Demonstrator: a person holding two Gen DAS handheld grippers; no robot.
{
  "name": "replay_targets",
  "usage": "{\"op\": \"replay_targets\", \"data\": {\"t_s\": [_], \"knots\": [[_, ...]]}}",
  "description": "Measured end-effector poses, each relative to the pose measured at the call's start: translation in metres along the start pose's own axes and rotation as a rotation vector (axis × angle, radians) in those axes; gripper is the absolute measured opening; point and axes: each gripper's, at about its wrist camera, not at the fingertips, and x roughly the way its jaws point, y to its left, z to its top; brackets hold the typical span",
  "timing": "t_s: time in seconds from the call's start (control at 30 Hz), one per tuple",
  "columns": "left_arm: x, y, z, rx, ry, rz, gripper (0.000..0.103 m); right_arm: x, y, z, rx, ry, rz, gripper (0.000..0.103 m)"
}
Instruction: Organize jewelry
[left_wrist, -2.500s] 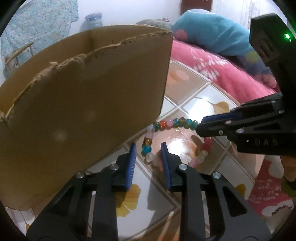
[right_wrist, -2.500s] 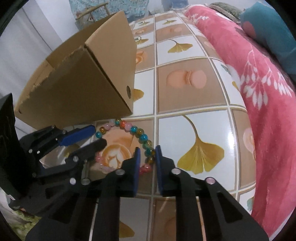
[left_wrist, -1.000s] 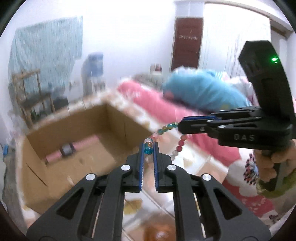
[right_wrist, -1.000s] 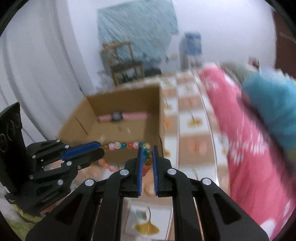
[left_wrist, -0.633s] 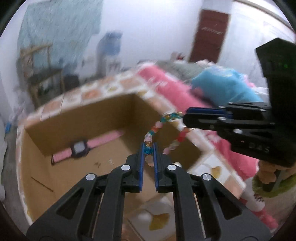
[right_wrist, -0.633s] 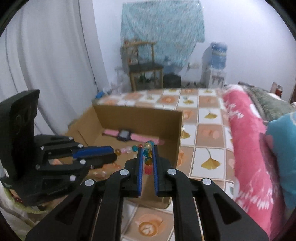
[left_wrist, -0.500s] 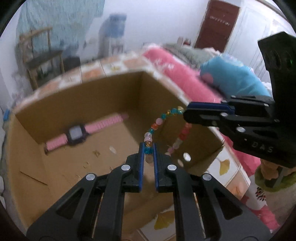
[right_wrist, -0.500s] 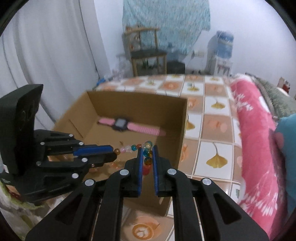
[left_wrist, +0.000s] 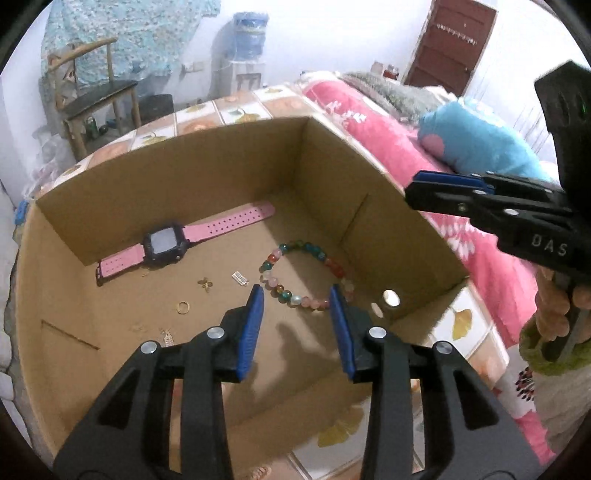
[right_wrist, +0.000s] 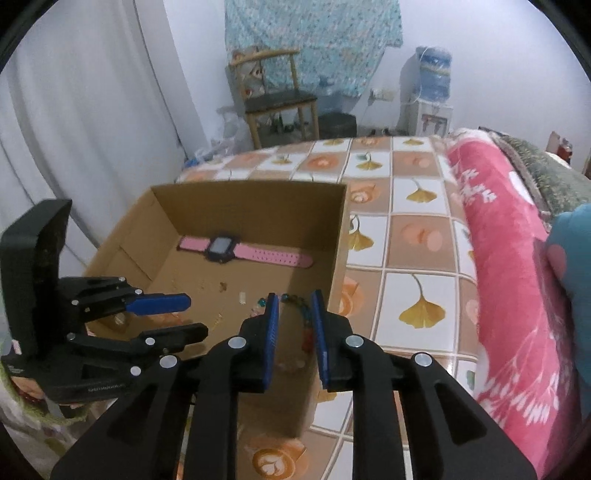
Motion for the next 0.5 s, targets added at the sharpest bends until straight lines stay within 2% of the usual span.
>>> {"op": "replay_targets", "data": {"t_s": [0.1,0.17,0.3,0.37,0.5], "knots": [[-0.022,-0.003,-0.004,0.008,-0.052,-0.004,0.049,-0.027,0.003,-0.006,0.028,-0.067,0.011,0.037],[-0.043,-0.006,-0.010,0.020,-0.100,-0.001,0.054,-0.044,0.008,-0.013,0.040,-0.106,0.022,0.041],[-0.087,-0.012,-0.026,0.023,-0.208,0.004,0.075,-0.077,0.030,-0.039,0.056,-0.186,0.033,0.062],[-0.105,-0.015,-0.033,0.025,-0.262,0.023,0.086,-0.085,0.043,-0.052,0.045,-0.197,0.006,0.069],[-0.137,-0.020,-0.048,0.017,-0.350,0.120,0.094,-0.087,0.063,-0.072,0.018,-0.186,-0.087,0.082]]}}
